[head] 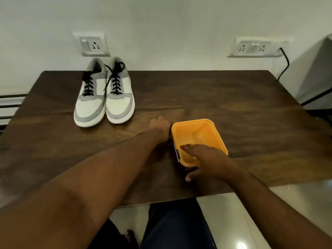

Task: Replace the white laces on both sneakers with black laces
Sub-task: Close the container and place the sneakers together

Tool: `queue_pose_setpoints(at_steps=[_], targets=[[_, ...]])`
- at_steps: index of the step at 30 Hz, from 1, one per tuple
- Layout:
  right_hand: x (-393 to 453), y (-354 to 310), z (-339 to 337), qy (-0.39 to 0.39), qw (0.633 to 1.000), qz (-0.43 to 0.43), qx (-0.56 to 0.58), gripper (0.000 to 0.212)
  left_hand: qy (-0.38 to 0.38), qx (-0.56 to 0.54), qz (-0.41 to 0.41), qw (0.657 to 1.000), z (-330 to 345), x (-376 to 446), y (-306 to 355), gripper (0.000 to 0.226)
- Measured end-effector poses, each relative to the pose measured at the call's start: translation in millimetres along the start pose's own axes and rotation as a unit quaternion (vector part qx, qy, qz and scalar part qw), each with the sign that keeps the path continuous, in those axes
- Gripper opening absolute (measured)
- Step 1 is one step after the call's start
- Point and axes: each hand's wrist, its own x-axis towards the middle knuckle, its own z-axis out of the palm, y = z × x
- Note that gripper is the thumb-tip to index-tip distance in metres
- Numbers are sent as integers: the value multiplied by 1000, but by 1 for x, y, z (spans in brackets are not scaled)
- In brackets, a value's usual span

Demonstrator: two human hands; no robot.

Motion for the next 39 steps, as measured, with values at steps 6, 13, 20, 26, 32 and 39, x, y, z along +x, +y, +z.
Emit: queue_pose_setpoints(at_steps=[6,13,20,26,32,39], targets=[[36,6,-20,62,984,-19,-166,31,26,-38,-55,997,-26,37,-14,59],[135,23,-94,149,968,14,-201,29,27,-42,-107,993,-44,75,-35,108],[214,48,-152,128,979,25,-159,32,-51,-31,-131,990,-66,133,-52,129],[271,75,-166,104,986,19,-132,28,-116,22,-152,981,-71,162,-49,142],[305,91,-183,118,987,0,-106,29,-136,33,-157,978,-74,178,-49,146],[305,92,-184,157,970,27,-184,69,-96,-50,-139,984,-72,166,-53,136]])
